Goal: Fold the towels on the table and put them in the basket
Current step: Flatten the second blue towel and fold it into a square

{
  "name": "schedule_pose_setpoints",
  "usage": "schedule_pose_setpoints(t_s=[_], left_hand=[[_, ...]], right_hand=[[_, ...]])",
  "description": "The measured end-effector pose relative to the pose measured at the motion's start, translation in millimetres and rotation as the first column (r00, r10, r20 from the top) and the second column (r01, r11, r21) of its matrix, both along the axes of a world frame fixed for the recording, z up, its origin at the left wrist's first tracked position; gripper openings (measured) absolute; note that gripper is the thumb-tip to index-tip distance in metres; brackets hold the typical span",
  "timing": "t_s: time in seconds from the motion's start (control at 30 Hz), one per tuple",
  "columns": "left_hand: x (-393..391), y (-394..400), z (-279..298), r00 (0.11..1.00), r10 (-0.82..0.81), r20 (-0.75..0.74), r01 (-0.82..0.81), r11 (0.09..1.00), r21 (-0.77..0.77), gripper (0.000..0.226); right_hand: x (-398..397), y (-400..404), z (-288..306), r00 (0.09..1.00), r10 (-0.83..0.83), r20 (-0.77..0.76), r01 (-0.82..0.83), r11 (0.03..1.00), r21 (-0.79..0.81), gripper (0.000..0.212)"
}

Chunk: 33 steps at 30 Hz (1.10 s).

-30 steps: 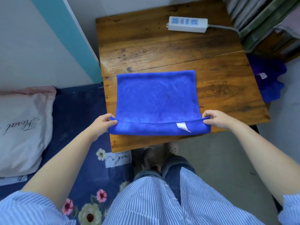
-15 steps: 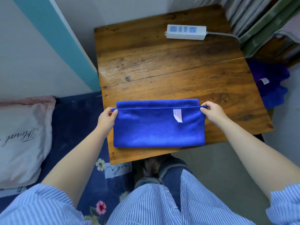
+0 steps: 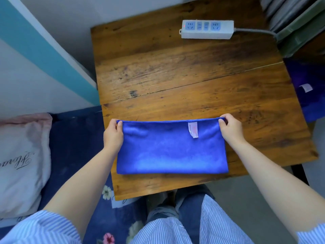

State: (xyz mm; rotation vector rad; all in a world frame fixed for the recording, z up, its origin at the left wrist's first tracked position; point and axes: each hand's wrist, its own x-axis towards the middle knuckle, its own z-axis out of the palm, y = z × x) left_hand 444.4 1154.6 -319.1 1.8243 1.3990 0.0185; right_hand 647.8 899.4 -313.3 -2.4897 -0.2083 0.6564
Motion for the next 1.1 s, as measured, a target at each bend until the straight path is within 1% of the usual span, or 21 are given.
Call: schedule_pose_setpoints(t_s=[0.1,0.17,0.23,0.33,0.4,0.43,0.47,0.5,0.53,0.57,0.6,0.63,0.7,0.77,0.8,0.83,0.9,0.93,1.0,1.03,1.1], left_hand=[[7.3,-0.5,-8.9,0.998,0.02,-0.053,-0.017,0.998,0.054,0.02],[11.2,-2.3,-17.6,0.994,0.041,-0.098,-0.035,0.997,0.062,0.021],[15.9,-3.8,-30.3,0.986,0.037,-0.165,-0.022,0.995,0.092,0.024],[21.7,-3.5,-27.0,0.976,0.039,-0.216,-0.004,0.987,0.161,0.029],[23.3,-3.4,-27.6,0.965,0.057,-0.254,-0.001,0.977,0.215,0.031],[22.3,-4.3,-27.6,0.964,0.066,-0.259,0.003,0.967,0.255,0.033],[22.1,-7.0,-26.5,0.967,0.044,-0.253,0.038,0.951,0.308,0.036],[23.0,-13.4,-24.2,0.974,-0.03,-0.224,0.112,0.925,0.364,0.037],[25.0,-23.6,-22.5,0.971,-0.157,-0.181,0.22,0.885,0.411,0.036],[27.4,-36.4,-23.8,0.939,-0.304,-0.162,0.344,0.825,0.448,0.035],[31.5,-49.1,-26.7,0.885,-0.435,-0.169,0.461,0.758,0.461,0.036],[36.5,-59.9,-30.0,0.819,-0.538,-0.197,0.566,0.704,0.429,0.038],[47.7,-71.2,-34.5,0.713,-0.644,-0.279,0.701,0.648,0.298,0.043],[51.0,-68.9,-41.9,0.647,-0.663,-0.377,0.755,0.625,0.197,0.049],[49.4,-65.9,-45.9,0.638,-0.657,-0.401,0.761,0.619,0.195,0.054],[47.4,-61.9,-47.5,0.645,-0.643,-0.412,0.752,0.628,0.198,0.059],[39.4,-53.4,-50.6,0.691,-0.577,-0.436,0.698,0.689,0.194,0.064],[35.1,-47.1,-53.4,0.715,-0.532,-0.453,0.664,0.72,0.203,0.062],[31.6,-32.2,-52.5,0.743,-0.476,-0.47,0.618,0.757,0.21,0.061],[32.4,-24.8,-53.5,0.751,-0.461,-0.473,0.607,0.763,0.221,0.062],[34.5,-13.2,-52.9,0.762,-0.434,-0.48,0.58,0.788,0.207,0.063]], right_hand=[[3.8,5.4,-10.9,0.999,-0.014,0.031,0.015,0.999,-0.035,0.024],[4.3,8.0,-20.4,0.999,-0.013,0.045,0.016,0.998,-0.066,0.024],[4.3,10.5,-33.4,0.997,-0.007,0.082,0.016,0.994,-0.108,0.023],[0.1,14.7,-30.7,0.985,-0.008,0.17,0.034,0.988,-0.147,0.023],[-3.0,15.4,-29.1,0.976,-0.067,0.208,0.109,0.974,-0.2,0.029],[-6.2,14.7,-27.1,0.967,-0.09,0.237,0.138,0.97,-0.198,0.034],[-11.1,15.9,-23.7,0.952,-0.072,0.298,0.129,0.976,-0.175,0.037],[-18.4,20.0,-21.1,0.922,-0.009,0.388,0.066,0.989,-0.135,0.038],[-29.1,26.9,-20.1,0.88,0.091,0.466,-0.043,0.993,-0.111,0.038],[-42.5,37.3,-21.6,0.828,0.214,0.518,-0.18,0.977,-0.115,0.038],[-56.8,50.9,-23.8,0.772,0.349,0.532,-0.32,0.935,-0.15,0.037],[-70.3,64.4,-27.0,0.717,0.485,0.501,-0.446,0.871,-0.206,0.038],[-88.9,82.5,-36.9,0.643,0.687,0.338,-0.607,0.726,-0.323,0.045],[-87.7,88.8,-48.4,0.594,0.789,0.158,-0.683,0.598,-0.419,0.05],[-81.8,89.5,-48.7,0.593,0.799,0.101,-0.701,0.574,-0.424,0.052],[-74.1,87.5,-47.2,0.611,0.788,0.075,-0.697,0.58,-0.423,0.053],[-57.4,73.3,-49.6,0.649,0.756,0.088,-0.649,0.61,-0.455,0.056],[-48.6,62.0,-51.8,0.679,0.729,0.087,-0.63,0.64,-0.441,0.061],[-27.6,41.0,-53.8,0.758,0.639,0.132,-0.554,0.737,-0.388,0.072],[-19.6,32.4,-57.2,0.768,0.619,0.164,-0.527,0.757,-0.387,0.074],[-9.5,19.0,-60.3,0.793,0.595,0.131,-0.503,0.761,-0.409,0.072]])
